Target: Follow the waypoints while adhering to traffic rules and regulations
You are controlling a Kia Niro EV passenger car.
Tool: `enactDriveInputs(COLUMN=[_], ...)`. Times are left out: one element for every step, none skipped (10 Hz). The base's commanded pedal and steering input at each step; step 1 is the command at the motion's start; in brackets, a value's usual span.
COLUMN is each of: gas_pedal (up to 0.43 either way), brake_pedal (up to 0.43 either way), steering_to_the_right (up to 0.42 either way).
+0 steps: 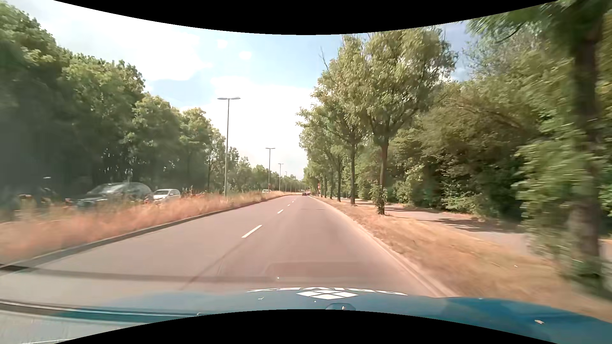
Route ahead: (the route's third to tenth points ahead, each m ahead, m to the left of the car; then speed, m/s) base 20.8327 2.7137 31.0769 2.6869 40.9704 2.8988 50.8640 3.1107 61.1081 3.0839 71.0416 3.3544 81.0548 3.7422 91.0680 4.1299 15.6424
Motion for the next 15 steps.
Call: enactDriveInputs(gas_pedal=[0.15,0.15,0.15,0.15,0.15,0.15,0.15,0.15,0.15,0.15,0.15,0.15,0.15,0.15,0.15], brake_pedal=[0.0,0.0,0.0,0.0,0.0,0.0,0.0,0.0,0.0,0.0,0.0,0.0,0.0,0.0,0.0], steering_to_the_right=[-0.01,-0.01,-0.01,-0.01,-0.01,-0.01,-0.01,-0.01,-0.009,-0.009,-0.009,-0.008,-0.007,-0.006,-0.006])
